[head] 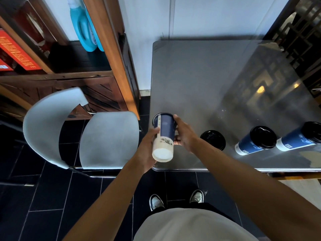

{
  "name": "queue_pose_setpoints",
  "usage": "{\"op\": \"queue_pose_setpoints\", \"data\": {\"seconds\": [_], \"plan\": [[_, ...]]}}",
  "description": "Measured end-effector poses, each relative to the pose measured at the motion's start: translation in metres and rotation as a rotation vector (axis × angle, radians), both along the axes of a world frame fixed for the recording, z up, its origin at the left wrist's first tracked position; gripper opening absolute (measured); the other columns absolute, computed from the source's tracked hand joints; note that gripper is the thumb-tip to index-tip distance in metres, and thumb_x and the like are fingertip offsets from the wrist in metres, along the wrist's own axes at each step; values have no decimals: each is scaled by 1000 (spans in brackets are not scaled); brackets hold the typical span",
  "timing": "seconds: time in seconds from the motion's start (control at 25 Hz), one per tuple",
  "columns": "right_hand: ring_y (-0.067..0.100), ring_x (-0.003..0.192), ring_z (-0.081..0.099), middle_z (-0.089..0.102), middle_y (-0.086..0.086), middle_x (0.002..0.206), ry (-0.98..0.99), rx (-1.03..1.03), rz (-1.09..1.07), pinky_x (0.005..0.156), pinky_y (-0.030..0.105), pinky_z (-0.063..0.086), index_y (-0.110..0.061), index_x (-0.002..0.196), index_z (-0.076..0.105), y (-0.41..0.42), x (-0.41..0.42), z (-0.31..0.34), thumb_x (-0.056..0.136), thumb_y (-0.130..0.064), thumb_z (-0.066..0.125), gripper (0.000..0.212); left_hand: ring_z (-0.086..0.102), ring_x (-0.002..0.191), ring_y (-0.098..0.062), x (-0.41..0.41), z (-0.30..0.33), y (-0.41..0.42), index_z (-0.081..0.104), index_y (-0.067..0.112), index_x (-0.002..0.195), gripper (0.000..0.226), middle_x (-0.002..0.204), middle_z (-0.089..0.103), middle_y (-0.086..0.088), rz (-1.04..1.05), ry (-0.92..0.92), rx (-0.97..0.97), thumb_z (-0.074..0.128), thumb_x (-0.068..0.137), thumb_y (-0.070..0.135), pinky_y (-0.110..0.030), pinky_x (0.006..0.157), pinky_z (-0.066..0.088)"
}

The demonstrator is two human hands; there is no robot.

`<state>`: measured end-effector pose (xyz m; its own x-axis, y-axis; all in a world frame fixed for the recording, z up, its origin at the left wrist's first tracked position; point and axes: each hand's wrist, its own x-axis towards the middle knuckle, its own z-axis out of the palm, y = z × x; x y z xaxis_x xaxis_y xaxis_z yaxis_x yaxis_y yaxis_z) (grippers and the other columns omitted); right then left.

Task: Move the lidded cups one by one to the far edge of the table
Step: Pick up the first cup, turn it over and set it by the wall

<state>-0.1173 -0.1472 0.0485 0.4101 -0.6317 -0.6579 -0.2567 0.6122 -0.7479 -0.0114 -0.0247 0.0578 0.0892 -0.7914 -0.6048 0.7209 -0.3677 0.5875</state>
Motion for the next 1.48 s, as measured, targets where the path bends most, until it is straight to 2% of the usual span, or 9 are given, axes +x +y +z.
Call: {"op": "queue_pose_setpoints", "data": {"seconds": [0.2,0.4,0.56,0.72,0.88,1.04,1.16,1.32,1.48], "plan": [[30,109,71,72,11,118,-78,-139,330,103,50,54,-25,131,56,-8,-10,-7,84,-38,72,52,71,108,-28,9,-22,9,58,15,130,62,116,75,-7,-117,-553,-2,83,75,28,-43,89,58],[20,113,69,70,-5,122,-51,-192,510,105,43,52,-37,123,58,-14,-18,-12,68,-24,84,62,70,92,3,30,-25,6,62,20,124,60,108,74,6,-113,-827,-55,87,72,3,-11,72,56],[26,104,69,63,3,123,89,-354,548,90,44,61,-30,145,41,-18,-6,-7,66,-7,80,91,70,97,3,47,-26,-11,66,15,123,55,103,78,8,-70,-890,-142,84,73,-1,-8,75,53],[11,98,63,62,-12,103,193,-563,489,71,14,54,-20,141,47,-45,23,0,69,-3,82,82,68,105,-2,64,-27,-50,58,15,135,64,118,71,2,-114,-1018,-228,84,78,4,-14,86,53],[17,112,59,66,-4,116,296,-656,411,93,29,48,-14,139,53,-96,51,-4,66,-6,86,80,59,122,-9,86,-31,-112,51,19,143,72,134,64,1,-170,-1080,-241,84,79,11,-23,104,46],[18,119,57,65,-2,124,275,-689,349,96,29,44,-17,143,50,-167,79,-16,62,-11,91,91,58,111,7,104,-36,-183,46,20,143,77,122,63,12,-153,-1064,-210,85,78,7,-3,90,46],[22,124,56,64,2,132,230,-693,330,100,33,45,-17,145,47,-221,104,-30,65,-11,89,90,60,113,-5,122,-44,-240,41,16,145,80,125,61,6,-123,-1067,-144,82,79,0,-11,94,49],[26,118,62,67,5,126,223,-679,316,99,47,52,-17,140,48,-281,134,-55,72,-8,81,77,59,121,-11,150,-65,-310,38,10,147,79,130,60,1,-130,-1081,-102,75,81,-11,-6,88,49],[23,115,62,65,6,125,198,-682,334,98,45,54,-14,139,48,-318,155,-81,72,-5,80,74,59,125,-17,174,-90,-345,37,9,147,79,126,60,0,-168,-1108,-62,76,81,-11,-33,104,53]]}}
